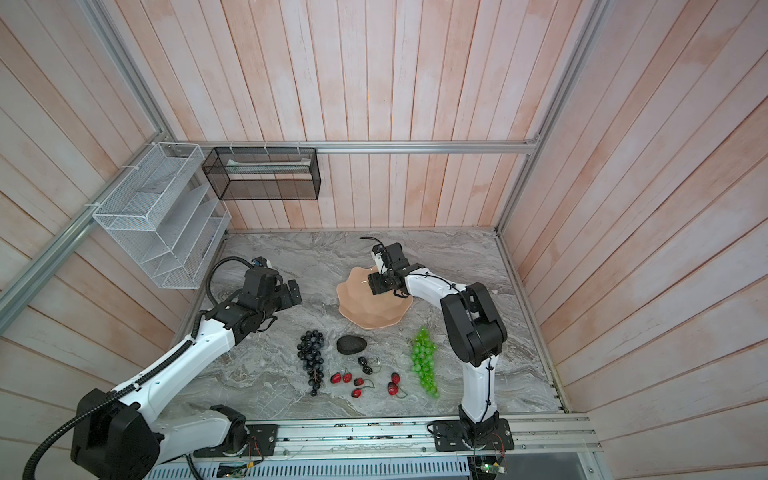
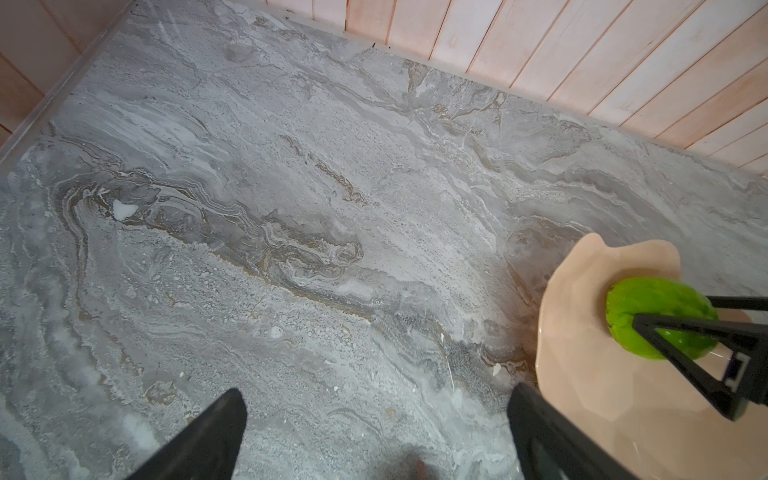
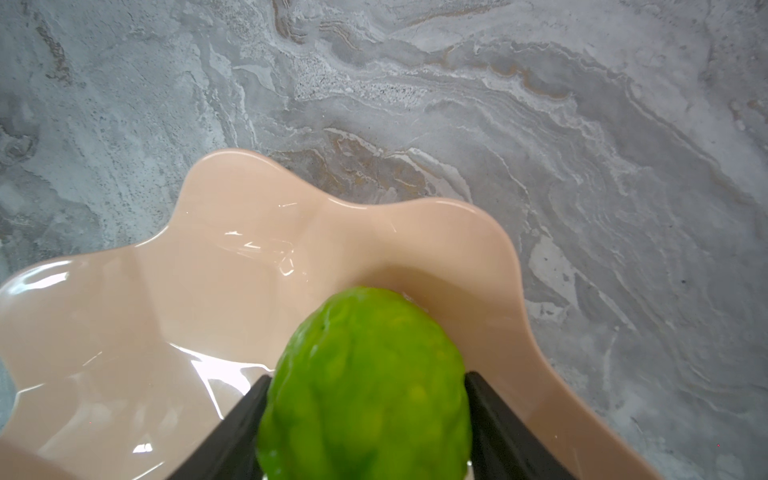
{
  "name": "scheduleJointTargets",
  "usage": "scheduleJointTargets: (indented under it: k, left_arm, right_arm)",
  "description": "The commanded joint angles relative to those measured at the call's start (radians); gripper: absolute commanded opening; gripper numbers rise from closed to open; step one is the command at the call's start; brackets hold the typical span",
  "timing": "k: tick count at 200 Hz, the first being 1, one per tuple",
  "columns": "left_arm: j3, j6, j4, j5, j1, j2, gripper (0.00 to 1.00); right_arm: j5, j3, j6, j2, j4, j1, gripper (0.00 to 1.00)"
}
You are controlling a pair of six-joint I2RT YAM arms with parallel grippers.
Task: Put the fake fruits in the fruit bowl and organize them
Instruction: 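Lift the green fruit with the right gripper and lower it into the pink bowl, then open the right gripper over the bowl while the left gripper reaches for the dark avocado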
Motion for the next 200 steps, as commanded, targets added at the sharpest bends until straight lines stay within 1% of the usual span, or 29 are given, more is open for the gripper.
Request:
scheduleJointTargets:
  k: [1,25,63,86,122,141,164,179,200]
  left_arm:
    - [0.021,0.002,-0.02,-0.019,-0.001,-0.024,1.0]
    - [0.023,-0.003,-0.02,-0.022,-0.001,-0.03,1.0]
    - [0.025,-0.004,-0.033,-0.013,-0.001,-0.03,1.0]
    - [0.027,-0.007,-0.047,0.027,-0.001,-0.03,1.0]
    - [0.039,0.0,-0.069,0.156,-0.001,-0.004,1.0]
    - [0.068,0.023,-0.102,0.246,-0.002,0.029,1.0]
    - [0.11,0.044,-0.15,0.386,-0.015,0.085,0.94]
    - [0.133,0.059,-0.186,0.453,-0.05,0.131,0.93]
    - [0.145,0.099,-0.214,0.481,-0.155,0.189,0.93]
  right_arm:
    - [0.01,0.003,-0.002,0.014,-0.004,0.013,0.74]
    - [0.028,0.002,-0.006,0.005,-0.006,0.018,0.8]
    - [0.057,0.007,-0.022,-0.029,-0.019,0.02,0.82]
    - [0.058,0.015,-0.026,-0.052,-0.035,0.021,0.82]
    - [0.031,0.036,-0.029,-0.106,-0.075,0.025,0.82]
    - [0.008,0.047,-0.027,-0.152,-0.106,0.026,0.82]
    - [-0.01,0.018,-0.017,-0.226,-0.138,0.027,0.81]
    - [-0.017,-0.034,0.001,-0.283,-0.143,0.025,0.81]
    - [-0.028,-0.145,0.042,-0.363,-0.109,0.022,0.81]
